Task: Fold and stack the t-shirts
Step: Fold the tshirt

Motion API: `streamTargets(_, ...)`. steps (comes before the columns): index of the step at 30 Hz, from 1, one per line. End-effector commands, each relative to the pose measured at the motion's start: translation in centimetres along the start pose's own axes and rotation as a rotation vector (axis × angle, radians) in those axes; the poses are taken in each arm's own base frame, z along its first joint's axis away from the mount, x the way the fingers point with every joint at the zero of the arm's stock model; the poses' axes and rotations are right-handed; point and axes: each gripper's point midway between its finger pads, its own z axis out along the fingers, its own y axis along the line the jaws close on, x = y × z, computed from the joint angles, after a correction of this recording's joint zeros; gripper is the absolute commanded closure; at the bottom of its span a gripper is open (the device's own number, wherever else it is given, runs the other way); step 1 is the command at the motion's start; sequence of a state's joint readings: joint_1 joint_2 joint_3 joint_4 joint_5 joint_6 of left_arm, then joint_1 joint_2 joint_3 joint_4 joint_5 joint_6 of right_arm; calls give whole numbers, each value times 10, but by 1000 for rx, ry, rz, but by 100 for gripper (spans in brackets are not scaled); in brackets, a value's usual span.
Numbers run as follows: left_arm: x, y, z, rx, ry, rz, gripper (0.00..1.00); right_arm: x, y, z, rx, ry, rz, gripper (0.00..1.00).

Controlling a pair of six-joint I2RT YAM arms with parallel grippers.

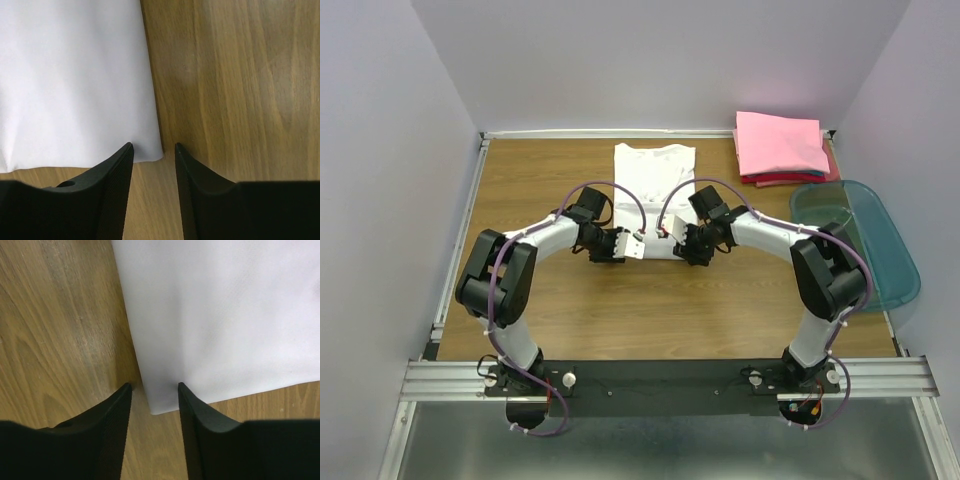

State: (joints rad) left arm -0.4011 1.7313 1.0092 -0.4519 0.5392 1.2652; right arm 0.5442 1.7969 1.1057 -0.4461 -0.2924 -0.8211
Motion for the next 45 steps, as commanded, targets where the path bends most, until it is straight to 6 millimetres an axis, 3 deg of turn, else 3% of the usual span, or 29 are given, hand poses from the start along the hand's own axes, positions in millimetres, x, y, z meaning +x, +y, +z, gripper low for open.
streamTargets(1,8,6,5,1,48,16,55,9,-3,2,37,34,-53,53)
streamTargets(2,12,4,9,14,56,5,58,10,-1,3,33,37,-55,60)
streamTargets(7,15,4,12,33,72,-6,71,16,1,4,29,51,-55,71)
streamTargets(12,10,6,9,30,63,-9,88,15,-2,4,40,55,-36,99)
streamTargets(17,-2,15,-3,3,44,-23,100,0,-9,-10,75,18,-15,99)
streamTargets(26,-27,20,-31,-6,5,-22,100,-20,-5,-44,74,-30,-7,100)
streamTargets(31,-41,-5,-46,54,-32,-28,100,-20,19,-62,6,-48,7,99)
streamTargets(36,-58,-58,-61,174,-82,-57,100,-20,54,-87,-74,-47,4,99)
streamTargets(39,-78,-97,-73,263,-152,-66,100,-24,85,-112,-146,-58,-4,100)
streamTargets(40,-83,-104,-78,275,-165,-64,100,-30,86,-116,-143,-82,-18,99)
streamTargets(42,-101,-110,-97,273,-209,-51,100,-37,105,-133,-190,-95,-22,99)
streamTargets(45,-117,-94,-114,230,-220,-90,100,-50,94,-151,-147,-107,2,99)
